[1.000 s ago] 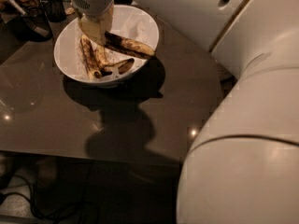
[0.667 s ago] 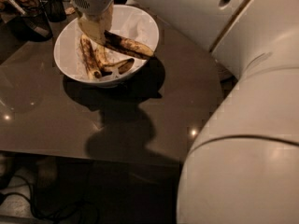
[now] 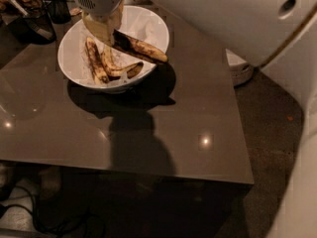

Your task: Pick banana from white bowl

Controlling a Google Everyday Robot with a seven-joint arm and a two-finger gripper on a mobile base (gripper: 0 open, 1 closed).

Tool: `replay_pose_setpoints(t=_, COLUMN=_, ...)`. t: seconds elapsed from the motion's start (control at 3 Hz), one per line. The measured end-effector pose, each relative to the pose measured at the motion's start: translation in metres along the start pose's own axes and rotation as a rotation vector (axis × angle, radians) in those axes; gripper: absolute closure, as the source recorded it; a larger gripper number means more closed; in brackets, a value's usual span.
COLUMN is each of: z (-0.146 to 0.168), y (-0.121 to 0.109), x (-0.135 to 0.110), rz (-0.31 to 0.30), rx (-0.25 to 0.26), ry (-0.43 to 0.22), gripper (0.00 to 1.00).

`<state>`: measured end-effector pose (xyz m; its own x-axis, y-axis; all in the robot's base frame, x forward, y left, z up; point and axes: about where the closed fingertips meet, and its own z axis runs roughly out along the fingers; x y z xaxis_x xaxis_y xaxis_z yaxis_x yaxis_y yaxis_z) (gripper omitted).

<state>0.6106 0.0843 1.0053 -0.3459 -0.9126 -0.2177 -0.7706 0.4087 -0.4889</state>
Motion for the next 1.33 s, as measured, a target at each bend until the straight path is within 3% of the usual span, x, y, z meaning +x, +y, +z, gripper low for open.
replay_pose_setpoints(t=0.33, z=-0.016, y=0.004, x=0.015, rz=0.027, rx=0.032, ry=-0.044, gripper=1.00)
replay_pose_setpoints(t=0.67, z=-0.017, y=0.004, x=0.016, rz=0.026, rx=0.035, ry=-0.047, gripper=1.00)
replay_pose_setpoints(t=1.0, z=-0.052, y=0.011, x=0.020, rz=0.004, rx=0.080, ry=-0.035, gripper=1.00)
replay_pose_setpoints(t=1.33, z=-0.052, y=0.011, x=0.020, rz=0.004, rx=0.080, ry=-0.035, gripper=1.00)
